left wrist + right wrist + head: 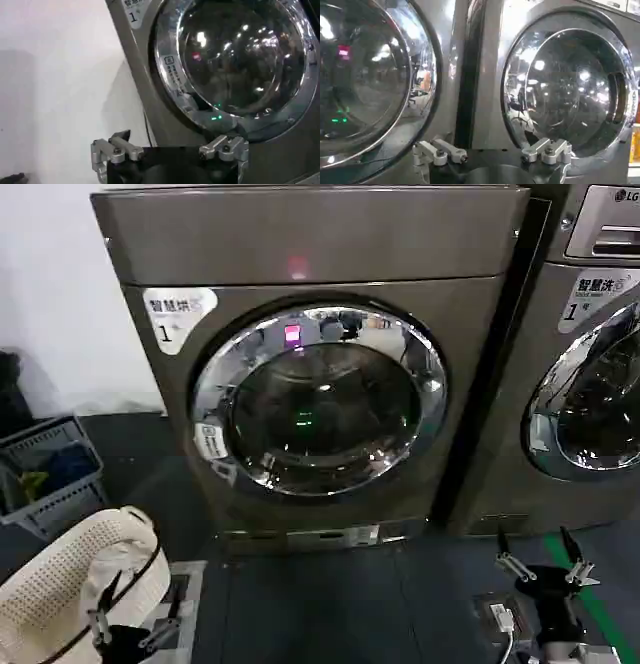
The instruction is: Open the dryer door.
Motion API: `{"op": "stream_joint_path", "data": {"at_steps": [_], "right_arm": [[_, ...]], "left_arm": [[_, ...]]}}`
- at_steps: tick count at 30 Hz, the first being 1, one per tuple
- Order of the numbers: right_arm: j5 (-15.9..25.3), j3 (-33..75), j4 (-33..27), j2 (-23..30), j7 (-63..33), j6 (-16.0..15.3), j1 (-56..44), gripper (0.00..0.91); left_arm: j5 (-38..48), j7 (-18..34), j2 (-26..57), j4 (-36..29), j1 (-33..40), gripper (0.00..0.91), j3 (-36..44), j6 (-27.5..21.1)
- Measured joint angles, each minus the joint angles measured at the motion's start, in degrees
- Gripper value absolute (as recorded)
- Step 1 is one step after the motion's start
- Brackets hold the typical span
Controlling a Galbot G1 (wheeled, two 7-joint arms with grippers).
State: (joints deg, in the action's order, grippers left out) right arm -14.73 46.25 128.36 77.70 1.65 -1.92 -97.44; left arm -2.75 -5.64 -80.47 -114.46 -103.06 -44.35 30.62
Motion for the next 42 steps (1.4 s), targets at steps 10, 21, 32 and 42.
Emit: {"op": "stream_joint_path", "data": {"at_steps": [10,21,32,42], "right_arm": [[-4.5,-5.6,-2.3,-9.5,-0.3,-1.4,6.7,0.907],[-7.5,-16.9,-6.4,-18.6,3.5,2.6,17.4,0.907],[-14.8,-26.7,-11.2,-26.7,10.8,4.0,27.8,0.907],[-20.6,-34.5,-16.3,-29.8,18.1,6.8,39.5,0.907]], "left_arm": [[-0.1,-0.1,-0.3,-1.2,-0.6,0.907,0.0,-0.3],[-0.3,-0.2,-0.4,-2.8,-1.4,0.907,-0.1,-1.2],[-0.9,-0.2,-1.3,-3.7,-2.4,0.907,0.0,-1.1],[-1.5,-0.2,-2.2,-4.3,-2.5,0.907,-0.1,-1.2]]}}
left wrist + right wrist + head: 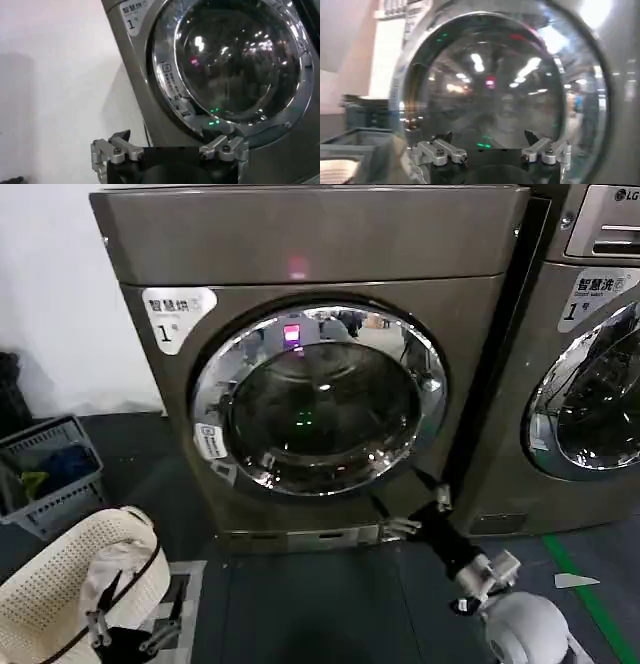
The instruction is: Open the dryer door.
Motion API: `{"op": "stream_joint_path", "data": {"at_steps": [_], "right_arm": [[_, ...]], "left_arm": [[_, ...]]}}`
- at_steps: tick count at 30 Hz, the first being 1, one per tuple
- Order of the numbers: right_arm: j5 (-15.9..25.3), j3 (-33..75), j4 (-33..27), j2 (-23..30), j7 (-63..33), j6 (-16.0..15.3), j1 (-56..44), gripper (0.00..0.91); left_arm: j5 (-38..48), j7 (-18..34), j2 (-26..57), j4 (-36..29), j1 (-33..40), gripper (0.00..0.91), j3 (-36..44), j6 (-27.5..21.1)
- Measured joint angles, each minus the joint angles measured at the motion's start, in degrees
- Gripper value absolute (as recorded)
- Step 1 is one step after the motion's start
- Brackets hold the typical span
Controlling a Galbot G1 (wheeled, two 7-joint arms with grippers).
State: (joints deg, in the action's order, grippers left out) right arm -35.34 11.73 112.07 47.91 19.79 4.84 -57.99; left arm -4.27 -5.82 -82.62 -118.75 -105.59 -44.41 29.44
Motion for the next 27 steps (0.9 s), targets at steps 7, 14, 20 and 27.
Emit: {"op": "stream_joint_path", "data": {"at_steps": [7,14,20,27], "right_arm": [[-2.7,-6.3,-4.9,-0.1,4.3,-1.0,8.1,0.907],[-4.4,-12.0,-10.0,1.1,9.8,-0.7,15.0,0.907],[-5.9,-17.0,-13.9,2.4,10.3,-0.7,20.8,0.907],[-7.6,-21.5,-17.3,4.5,11.1,-0.8,26.3,0.907]], "left_arm": [[-0.3,0.0,-0.5,-0.1,-0.3,0.907,-0.1,0.0],[-0.6,0.0,-0.9,-0.7,-0.5,0.907,-0.2,0.0],[-0.9,0.1,-1.1,-0.7,-0.6,0.907,-0.2,0.1],[-0.9,0.1,-1.4,-0.7,-0.8,0.907,-0.2,0.3]]}}
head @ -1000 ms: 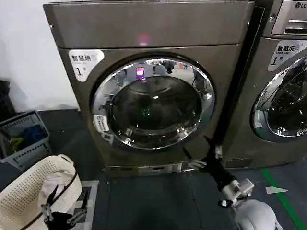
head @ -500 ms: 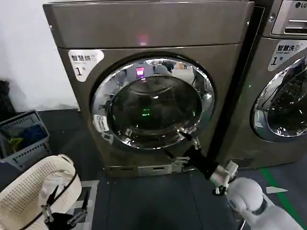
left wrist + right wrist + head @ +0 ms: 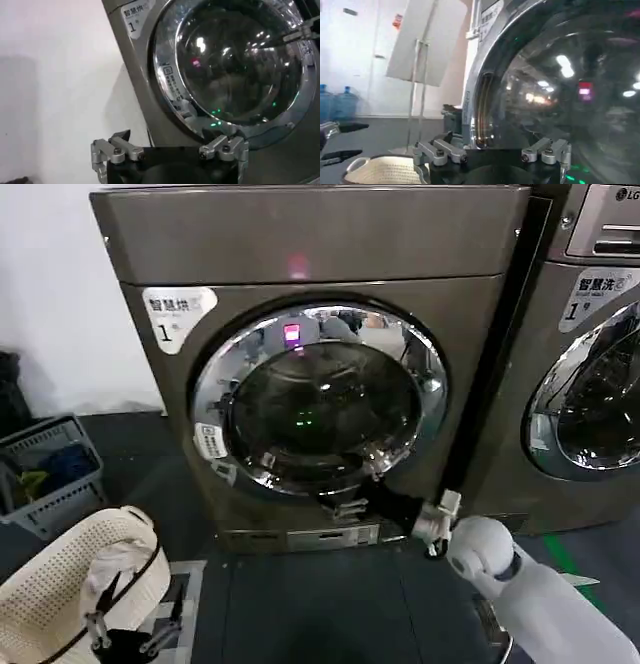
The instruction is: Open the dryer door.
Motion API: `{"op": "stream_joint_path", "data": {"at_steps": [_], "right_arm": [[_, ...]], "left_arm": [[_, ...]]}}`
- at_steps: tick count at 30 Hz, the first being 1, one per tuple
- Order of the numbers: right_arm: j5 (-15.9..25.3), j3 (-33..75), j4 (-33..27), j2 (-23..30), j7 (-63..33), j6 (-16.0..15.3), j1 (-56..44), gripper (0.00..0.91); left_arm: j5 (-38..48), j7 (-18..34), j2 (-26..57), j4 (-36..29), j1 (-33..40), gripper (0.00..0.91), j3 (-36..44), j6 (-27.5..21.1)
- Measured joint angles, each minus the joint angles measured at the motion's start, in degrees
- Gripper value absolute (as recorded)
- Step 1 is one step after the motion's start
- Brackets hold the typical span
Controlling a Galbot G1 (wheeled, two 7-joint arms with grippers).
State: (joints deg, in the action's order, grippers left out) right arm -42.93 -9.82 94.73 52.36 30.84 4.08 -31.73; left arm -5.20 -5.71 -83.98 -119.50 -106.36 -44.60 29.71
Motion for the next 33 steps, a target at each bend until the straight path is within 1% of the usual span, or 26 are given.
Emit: {"op": "stream_joint_path", "data": {"at_steps": [18,33], "right_arm": [[-1.3,-9.4,-5.8,6.0,0.1,-0.2,9.3,0.907],[-1.3,-14.0,-10.0,9.6,-0.3,-0.4,13.2,0.907]], "left_arm": [[-0.2,0.0,-0.4,0.4,0.2,0.907,0.2,0.1],[-0.1,0.1,-0.5,0.1,-0.1,0.907,0.2,0.3]]}}
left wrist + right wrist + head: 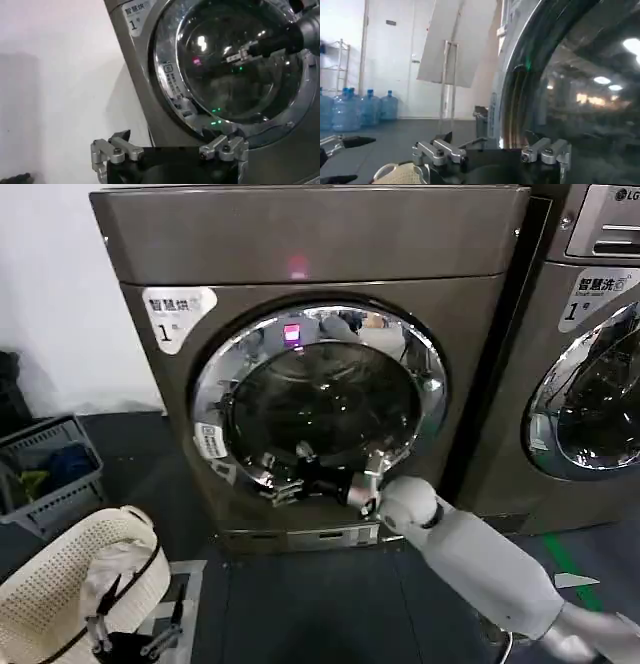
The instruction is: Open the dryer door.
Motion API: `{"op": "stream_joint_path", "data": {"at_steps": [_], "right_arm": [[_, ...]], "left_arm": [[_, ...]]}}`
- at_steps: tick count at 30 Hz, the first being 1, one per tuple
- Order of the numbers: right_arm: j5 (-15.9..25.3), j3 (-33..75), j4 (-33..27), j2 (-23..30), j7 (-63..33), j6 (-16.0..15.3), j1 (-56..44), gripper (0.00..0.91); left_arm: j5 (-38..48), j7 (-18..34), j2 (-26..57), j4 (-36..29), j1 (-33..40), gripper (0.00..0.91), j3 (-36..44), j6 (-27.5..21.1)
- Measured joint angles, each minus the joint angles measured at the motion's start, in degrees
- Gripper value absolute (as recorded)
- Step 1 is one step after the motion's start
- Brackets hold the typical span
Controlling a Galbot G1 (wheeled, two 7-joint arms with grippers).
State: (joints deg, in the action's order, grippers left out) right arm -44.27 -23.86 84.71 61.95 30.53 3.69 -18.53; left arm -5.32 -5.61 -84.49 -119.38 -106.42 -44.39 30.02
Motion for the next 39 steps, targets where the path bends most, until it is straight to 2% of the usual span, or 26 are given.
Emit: {"op": "stream_joint_path", "data": {"at_steps": [18,39], "right_arm": [[-0.9,-3.1,-5.6,4.0,-0.1,-0.4,4.7,0.907],[-1.0,-4.7,-8.1,8.6,-1.2,-1.2,6.9,0.907]], "left_arm": [[-0.1,0.0,-0.1,-0.2,-0.1,0.907,0.0,0.0],[-0.1,0.0,-0.4,-0.5,-0.2,0.907,0.0,0.0]]}}
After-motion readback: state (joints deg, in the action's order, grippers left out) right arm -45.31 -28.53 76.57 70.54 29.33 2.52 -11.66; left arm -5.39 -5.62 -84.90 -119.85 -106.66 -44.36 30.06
